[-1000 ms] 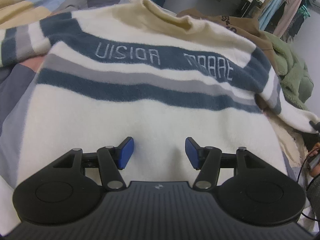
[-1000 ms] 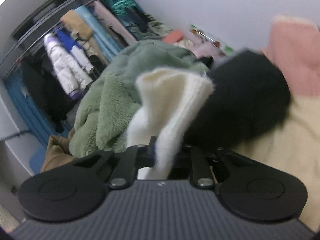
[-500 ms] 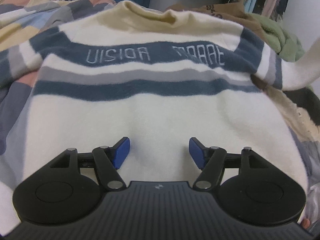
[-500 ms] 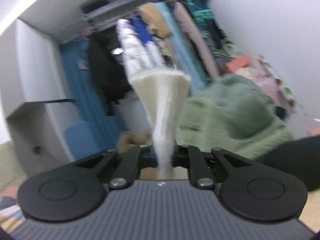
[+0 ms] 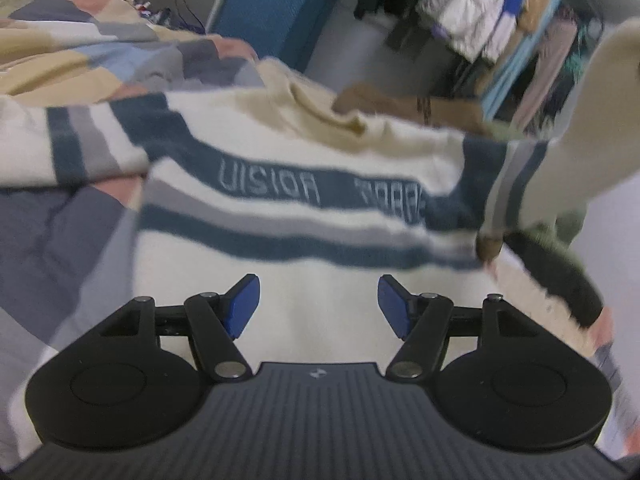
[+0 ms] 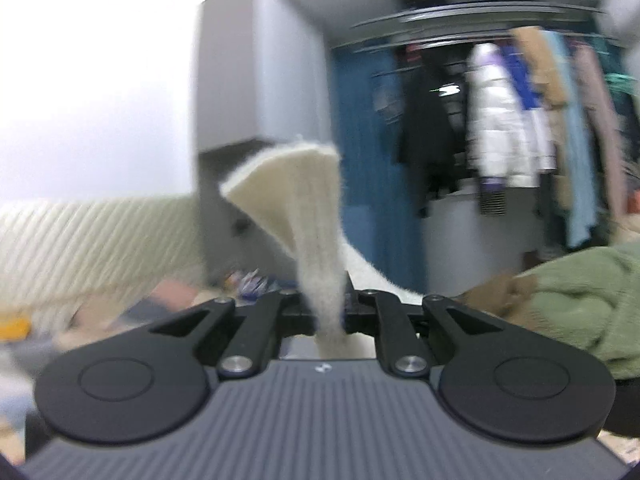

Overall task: Fold large clothes
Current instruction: 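Lift the sleeve with the right gripper, lay it across the sweater front, open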

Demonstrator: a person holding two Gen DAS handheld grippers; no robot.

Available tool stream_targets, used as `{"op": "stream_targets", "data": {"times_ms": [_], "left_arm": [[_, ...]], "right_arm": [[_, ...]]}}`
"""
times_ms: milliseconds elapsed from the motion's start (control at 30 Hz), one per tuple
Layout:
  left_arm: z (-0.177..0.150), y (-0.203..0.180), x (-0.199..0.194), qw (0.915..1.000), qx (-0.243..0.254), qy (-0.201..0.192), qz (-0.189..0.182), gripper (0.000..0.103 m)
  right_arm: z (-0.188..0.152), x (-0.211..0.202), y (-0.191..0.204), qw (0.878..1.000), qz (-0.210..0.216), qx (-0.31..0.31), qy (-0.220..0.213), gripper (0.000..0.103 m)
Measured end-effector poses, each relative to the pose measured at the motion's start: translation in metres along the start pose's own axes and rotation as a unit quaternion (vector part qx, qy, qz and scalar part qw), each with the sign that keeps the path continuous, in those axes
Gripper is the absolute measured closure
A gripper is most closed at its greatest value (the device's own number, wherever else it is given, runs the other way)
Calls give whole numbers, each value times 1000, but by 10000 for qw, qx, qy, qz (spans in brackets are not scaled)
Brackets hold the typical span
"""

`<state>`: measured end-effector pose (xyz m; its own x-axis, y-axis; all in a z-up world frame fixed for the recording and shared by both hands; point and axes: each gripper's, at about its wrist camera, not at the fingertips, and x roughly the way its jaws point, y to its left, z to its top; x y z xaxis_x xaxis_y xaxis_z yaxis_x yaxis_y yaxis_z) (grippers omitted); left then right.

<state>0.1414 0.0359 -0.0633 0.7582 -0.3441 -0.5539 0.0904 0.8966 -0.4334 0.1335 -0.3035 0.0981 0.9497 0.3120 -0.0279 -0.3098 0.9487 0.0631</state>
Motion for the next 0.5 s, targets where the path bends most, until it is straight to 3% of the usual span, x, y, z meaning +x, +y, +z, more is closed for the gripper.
{"op": "stream_targets", "data": {"times_ms": [233, 500], "left_arm": [[27, 45, -28, 9975, -493, -511, -35, 32], [38, 78, -31, 9948, -794, -627, -75, 33]], "right_arm": [[-68, 26, 91, 9911, 666, -528, 1028, 91], [-152, 65, 137, 9632, 831, -867, 2405, 89]]}}
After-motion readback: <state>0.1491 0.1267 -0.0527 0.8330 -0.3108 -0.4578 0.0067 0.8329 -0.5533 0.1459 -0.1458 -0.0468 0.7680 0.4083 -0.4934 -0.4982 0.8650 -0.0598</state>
